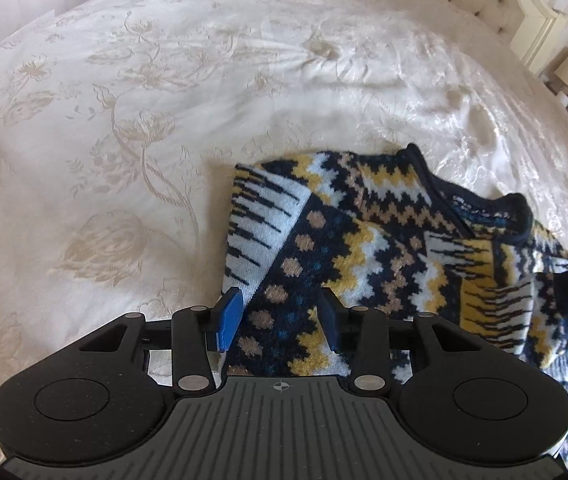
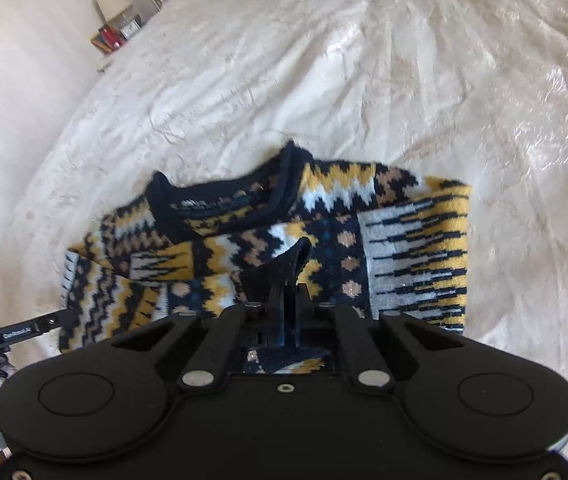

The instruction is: Fold small clothes

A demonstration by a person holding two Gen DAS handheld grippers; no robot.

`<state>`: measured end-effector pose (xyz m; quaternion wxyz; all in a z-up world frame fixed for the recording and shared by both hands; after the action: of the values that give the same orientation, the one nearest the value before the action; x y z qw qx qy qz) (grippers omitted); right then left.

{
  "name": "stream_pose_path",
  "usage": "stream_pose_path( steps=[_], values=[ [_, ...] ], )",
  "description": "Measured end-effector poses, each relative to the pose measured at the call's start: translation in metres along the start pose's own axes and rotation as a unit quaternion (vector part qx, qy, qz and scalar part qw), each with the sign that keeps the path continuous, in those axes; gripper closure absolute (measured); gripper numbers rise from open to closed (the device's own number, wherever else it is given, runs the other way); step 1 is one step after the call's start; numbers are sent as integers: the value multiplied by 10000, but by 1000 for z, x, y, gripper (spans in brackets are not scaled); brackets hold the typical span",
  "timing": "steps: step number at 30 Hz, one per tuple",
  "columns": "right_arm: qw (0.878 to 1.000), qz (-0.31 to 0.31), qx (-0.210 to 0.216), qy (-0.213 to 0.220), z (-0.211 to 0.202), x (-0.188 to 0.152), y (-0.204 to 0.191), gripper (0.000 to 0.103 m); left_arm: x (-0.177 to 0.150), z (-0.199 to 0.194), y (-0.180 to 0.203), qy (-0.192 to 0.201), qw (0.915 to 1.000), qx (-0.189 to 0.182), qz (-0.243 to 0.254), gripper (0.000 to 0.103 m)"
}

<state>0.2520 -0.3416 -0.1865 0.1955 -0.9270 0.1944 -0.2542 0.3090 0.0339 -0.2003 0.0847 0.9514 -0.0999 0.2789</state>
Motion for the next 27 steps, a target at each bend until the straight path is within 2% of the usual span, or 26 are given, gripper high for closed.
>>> stream_pose_path(
  steps=[3,5,9,11,15,16,18,19,20,21,22,27],
  values=[
    [9991,183,-99,367,-38,-2,4,91,8,-15,0,231,9997,9,38,63],
    [9984,409,-305,259,-40,-7,19,91,12,-17,1,234,9996,34,128,62],
    [9956,449,-820,-89,-19,-19,38,91,17,-2,5,39,9993,204,315,62],
    [9945,585,-861,-130,-14,-24,43,92,18,5,5,-50,9992,281,275,62],
    [9952,656,-718,50,-21,-25,40,90,14,15,-1,-190,9994,268,58,62],
    [9954,663,-680,77,-21,-25,39,85,13,18,-2,-238,9993,286,58,62],
    [9949,742,-676,9,-18,-25,43,81,10,22,-4,-308,9990,306,44,62],
    [9944,800,-689,-37,-15,-26,46,61,10,23,-5,-331,9990,304,28,62],
    [9939,862,-691,-72,-12,-26,49,50,9,25,-6,-368,9989,306,6,62],
    [9936,910,-664,-90,-8,-27,50,35,8,27,-7,-406,9987,316,-11,62],
    [9937,920,-639,-94,-6,-27,51,32,7,28,-8,-428,9986,319,-25,62],
    [9939,829,-666,-293,10,-30,52,34,6,31,-9,-462,9984,312,-22,60]
  ],
)
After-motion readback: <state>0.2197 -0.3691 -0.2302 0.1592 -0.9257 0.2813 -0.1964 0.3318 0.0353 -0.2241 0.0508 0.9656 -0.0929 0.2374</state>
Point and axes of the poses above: each gripper's, at about its wrist camera, not at the fingertips, and z roughly the way its jaws point, y to its right, x to its top, the point moved 3 cm from there along z, roughly the way its jaws point, and after that the axes turned 9 degrees about z, right-handed, at the moved point
